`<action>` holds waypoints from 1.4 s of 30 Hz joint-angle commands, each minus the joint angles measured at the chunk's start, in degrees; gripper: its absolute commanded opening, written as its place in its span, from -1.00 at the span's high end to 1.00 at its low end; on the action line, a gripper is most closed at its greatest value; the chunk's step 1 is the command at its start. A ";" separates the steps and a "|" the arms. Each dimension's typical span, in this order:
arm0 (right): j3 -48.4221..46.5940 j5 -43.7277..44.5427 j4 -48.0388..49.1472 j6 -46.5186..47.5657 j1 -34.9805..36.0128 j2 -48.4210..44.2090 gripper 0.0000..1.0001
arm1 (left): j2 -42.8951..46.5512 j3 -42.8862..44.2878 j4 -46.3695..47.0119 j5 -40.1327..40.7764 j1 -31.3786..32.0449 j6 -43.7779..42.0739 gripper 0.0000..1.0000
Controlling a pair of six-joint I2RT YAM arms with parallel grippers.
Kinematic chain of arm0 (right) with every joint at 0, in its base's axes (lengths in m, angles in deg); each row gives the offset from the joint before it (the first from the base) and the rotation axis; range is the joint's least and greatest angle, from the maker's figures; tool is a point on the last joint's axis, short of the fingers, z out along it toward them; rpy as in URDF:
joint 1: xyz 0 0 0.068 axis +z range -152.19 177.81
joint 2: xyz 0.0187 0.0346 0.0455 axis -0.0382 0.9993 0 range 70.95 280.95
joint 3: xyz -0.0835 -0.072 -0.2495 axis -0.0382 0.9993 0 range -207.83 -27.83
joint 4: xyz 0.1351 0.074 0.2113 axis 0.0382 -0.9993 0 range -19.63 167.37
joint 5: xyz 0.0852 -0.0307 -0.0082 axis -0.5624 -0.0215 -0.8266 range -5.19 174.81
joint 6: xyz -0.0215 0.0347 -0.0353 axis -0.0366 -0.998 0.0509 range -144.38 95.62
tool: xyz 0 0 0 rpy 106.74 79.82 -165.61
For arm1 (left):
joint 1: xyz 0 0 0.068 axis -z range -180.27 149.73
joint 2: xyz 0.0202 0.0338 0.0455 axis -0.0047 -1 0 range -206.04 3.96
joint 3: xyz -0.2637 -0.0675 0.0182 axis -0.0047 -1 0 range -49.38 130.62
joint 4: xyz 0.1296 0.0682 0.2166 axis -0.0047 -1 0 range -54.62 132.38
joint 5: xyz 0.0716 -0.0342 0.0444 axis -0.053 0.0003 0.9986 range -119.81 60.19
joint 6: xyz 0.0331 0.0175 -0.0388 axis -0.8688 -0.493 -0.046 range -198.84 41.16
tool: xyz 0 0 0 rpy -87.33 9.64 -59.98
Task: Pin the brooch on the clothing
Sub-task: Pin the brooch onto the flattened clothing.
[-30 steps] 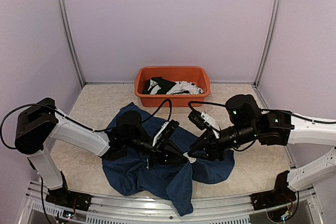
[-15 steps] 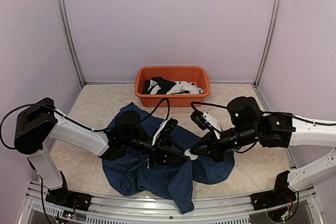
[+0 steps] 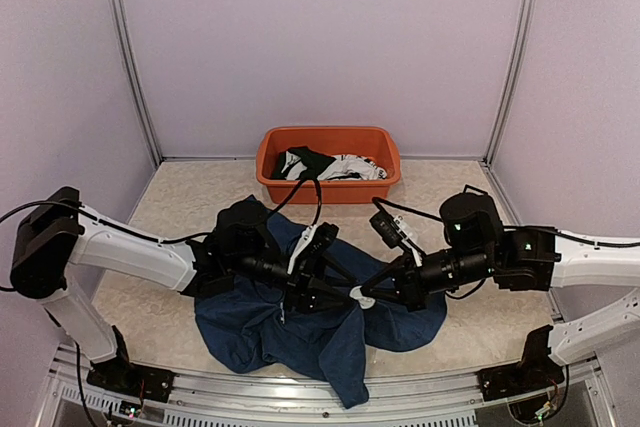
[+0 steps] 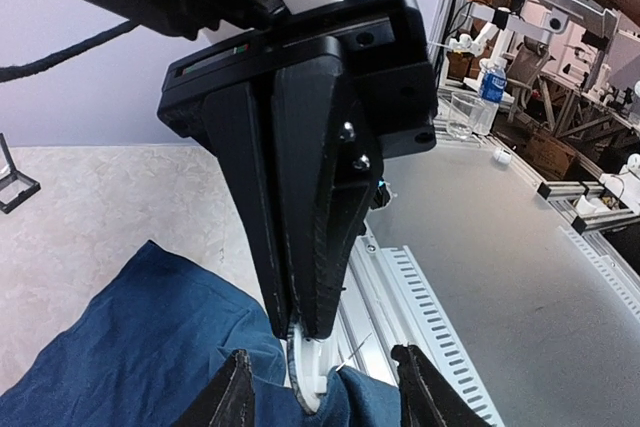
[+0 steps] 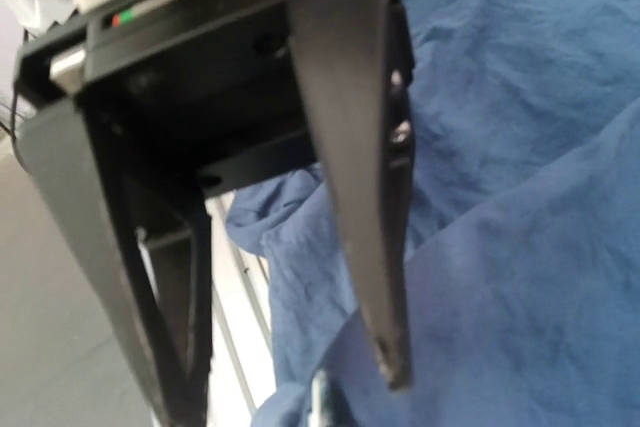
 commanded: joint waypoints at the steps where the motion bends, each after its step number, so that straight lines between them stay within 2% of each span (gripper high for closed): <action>1: 1.54 -2.42 5.04 -2.74 -1.08 -1.68 1.00 | 0.88 1.80 -4.27 0.72 1.13 -4.44 0.07; 8: 3.41 -4.25 8.69 -4.78 -2.06 -2.75 1.00 | 0.50 2.63 -6.44 2.21 2.29 -6.72 0.11; 13: 4.36 -4.87 10.39 -5.44 -2.24 -2.64 1.00 | 0.17 2.62 -5.66 3.26 2.35 -6.88 0.22; 17: 5.06 -5.23 10.81 -5.82 -2.34 -2.46 1.00 | 0.31 2.20 -4.51 3.92 2.40 -6.56 0.40; 26: 6.11 -6.25 13.90 -6.92 -2.65 -2.73 1.00 | -0.19 1.87 -3.14 3.88 2.62 -6.37 0.45; 29: 6.19 -6.55 14.45 -7.25 -2.78 -2.70 1.00 | -0.21 1.90 -3.02 4.21 2.81 -6.56 0.65; 42: 6.63 -7.44 15.96 -7.90 -2.87 -3.07 1.00 | -0.18 2.54 -3.50 4.02 2.94 -5.87 0.83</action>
